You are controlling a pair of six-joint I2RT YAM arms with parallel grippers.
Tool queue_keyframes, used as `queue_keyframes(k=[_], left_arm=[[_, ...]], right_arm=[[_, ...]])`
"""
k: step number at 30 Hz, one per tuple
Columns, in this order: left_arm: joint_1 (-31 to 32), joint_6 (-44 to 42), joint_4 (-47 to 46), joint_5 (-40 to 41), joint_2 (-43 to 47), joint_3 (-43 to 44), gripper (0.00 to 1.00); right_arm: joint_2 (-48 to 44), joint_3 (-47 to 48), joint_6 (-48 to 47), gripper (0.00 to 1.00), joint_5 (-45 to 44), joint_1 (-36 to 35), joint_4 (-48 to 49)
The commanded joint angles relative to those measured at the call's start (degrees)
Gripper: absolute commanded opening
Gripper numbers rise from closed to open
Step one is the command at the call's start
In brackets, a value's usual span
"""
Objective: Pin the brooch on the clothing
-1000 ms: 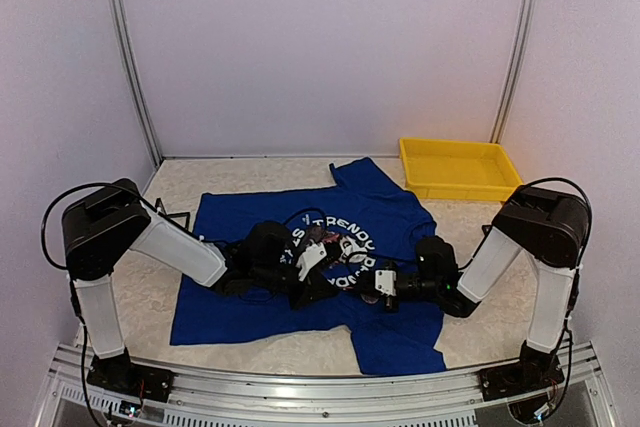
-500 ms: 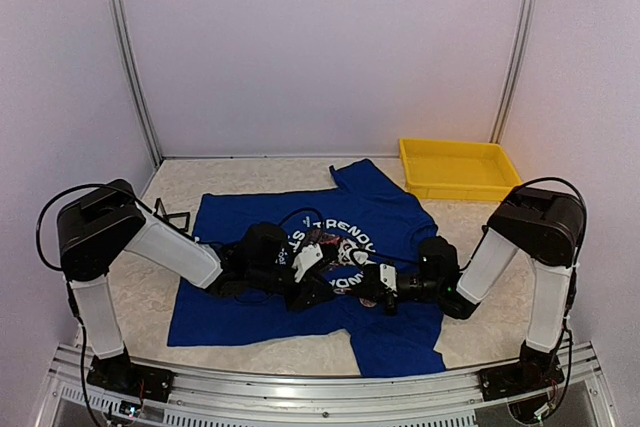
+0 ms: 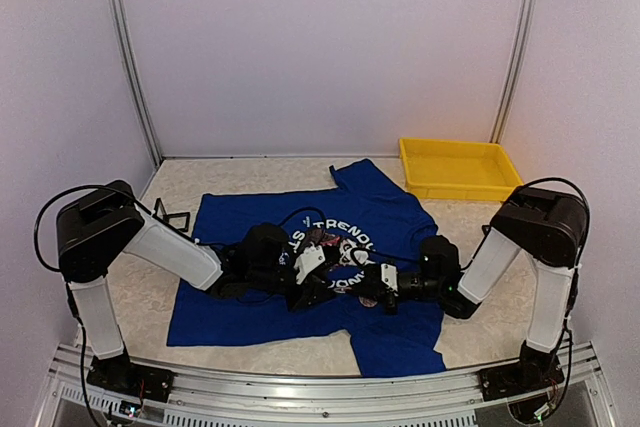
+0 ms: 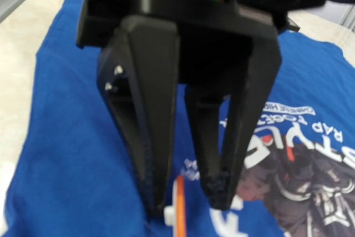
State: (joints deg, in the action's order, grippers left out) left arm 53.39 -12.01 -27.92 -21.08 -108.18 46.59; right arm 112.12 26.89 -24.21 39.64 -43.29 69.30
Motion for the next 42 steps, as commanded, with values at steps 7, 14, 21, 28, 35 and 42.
queue_keyframes(k=[7,14,21,28,35,42], left_arm=[[0.4,-0.4,-1.3,-0.4,0.7,0.8,0.29],[0.7,-0.2,1.8,0.5,1.4,0.1,0.34],[1.6,0.2,1.7,-1.5,0.0,0.9,0.41],[1.6,-0.6,3.2,-0.2,-0.7,1.8,0.34],[1.6,-1.2,5.0,0.1,-2.4,3.3,0.09],[1.6,-0.6,4.8,-0.7,-2.0,3.2,0.0]], right_arm=[[-0.7,0.7,1.2,0.0,2.8,1.4,0.1],[-3.3,1.2,-6.5,0.0,-4.0,1.4,-4.5],[-4.0,1.3,-12.9,0.0,-8.2,1.5,-7.3],[-4.4,1.2,-15.9,0.0,-8.9,1.4,-9.7],[-3.6,3.0,-16.5,0.0,-9.2,0.9,-12.3],[-3.9,1.2,-16.7,0.0,-10.3,0.5,-9.6]])
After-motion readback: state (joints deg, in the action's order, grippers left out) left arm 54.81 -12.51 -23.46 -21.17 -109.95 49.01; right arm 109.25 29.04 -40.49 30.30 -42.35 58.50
